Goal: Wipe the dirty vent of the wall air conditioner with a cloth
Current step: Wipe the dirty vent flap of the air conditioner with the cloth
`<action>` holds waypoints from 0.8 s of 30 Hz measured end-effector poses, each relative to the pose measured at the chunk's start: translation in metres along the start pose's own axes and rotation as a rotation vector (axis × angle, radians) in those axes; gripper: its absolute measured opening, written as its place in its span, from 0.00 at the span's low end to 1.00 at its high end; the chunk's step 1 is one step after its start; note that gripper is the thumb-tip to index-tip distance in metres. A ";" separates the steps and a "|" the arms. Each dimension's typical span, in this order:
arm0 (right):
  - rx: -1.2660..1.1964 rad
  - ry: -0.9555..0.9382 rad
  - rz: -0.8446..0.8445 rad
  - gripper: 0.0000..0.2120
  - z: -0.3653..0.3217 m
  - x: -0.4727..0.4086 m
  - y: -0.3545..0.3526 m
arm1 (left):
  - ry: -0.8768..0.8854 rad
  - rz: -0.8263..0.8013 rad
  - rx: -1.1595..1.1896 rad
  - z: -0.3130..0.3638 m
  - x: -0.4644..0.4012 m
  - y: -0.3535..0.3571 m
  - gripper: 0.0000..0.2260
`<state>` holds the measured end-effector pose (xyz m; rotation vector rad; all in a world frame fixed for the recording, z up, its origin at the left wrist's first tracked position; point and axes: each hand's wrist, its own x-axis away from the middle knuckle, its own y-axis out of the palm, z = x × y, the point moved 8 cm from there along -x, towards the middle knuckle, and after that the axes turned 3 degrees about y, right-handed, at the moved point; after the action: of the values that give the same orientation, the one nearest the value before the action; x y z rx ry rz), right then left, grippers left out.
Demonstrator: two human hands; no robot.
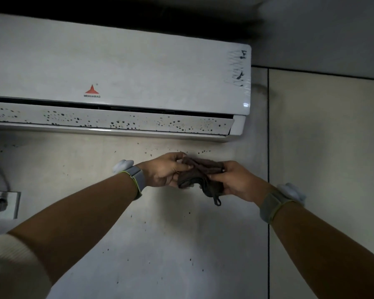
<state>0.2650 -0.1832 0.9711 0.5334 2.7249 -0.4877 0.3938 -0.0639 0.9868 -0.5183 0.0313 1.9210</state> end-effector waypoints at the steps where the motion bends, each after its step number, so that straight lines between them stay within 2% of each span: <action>1: -0.022 -0.010 -0.014 0.15 -0.004 0.000 -0.001 | -0.011 -0.046 0.006 0.005 0.003 0.004 0.08; 4: -0.120 -0.051 -0.064 0.15 -0.015 0.003 -0.004 | -0.023 -0.160 0.009 0.017 0.012 0.013 0.15; 8: -0.175 -0.116 -0.086 0.13 -0.029 0.008 -0.012 | 0.006 -0.105 0.007 0.032 0.014 0.005 0.17; 13: -0.216 -0.075 -0.078 0.13 -0.036 0.017 -0.016 | 0.016 -0.095 0.005 0.040 0.016 0.004 0.15; 15: -0.245 -0.009 -0.030 0.12 -0.034 0.018 -0.015 | 0.026 -0.076 0.030 0.044 0.017 0.009 0.12; 16: -0.233 0.025 0.009 0.15 -0.033 0.019 -0.015 | 0.031 -0.062 0.022 0.045 0.017 0.012 0.09; 18: -0.069 0.031 0.111 0.25 -0.035 0.020 -0.019 | 0.058 -0.011 -0.074 0.048 0.015 0.016 0.07; 20: 0.178 -0.066 0.257 0.28 -0.046 0.022 -0.024 | 0.094 0.010 -0.212 0.049 0.012 0.020 0.11; 22: 0.331 -0.187 0.315 0.18 -0.053 0.024 -0.020 | 0.109 -0.006 -0.302 0.051 0.010 0.027 0.14; 24: 0.328 -0.233 0.286 0.10 -0.046 0.022 -0.011 | 0.147 0.006 -0.374 0.057 0.009 0.032 0.15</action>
<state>0.2296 -0.1682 1.0067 0.8737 2.3099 -0.8653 0.3430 -0.0548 1.0282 -0.9090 -0.2357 1.8984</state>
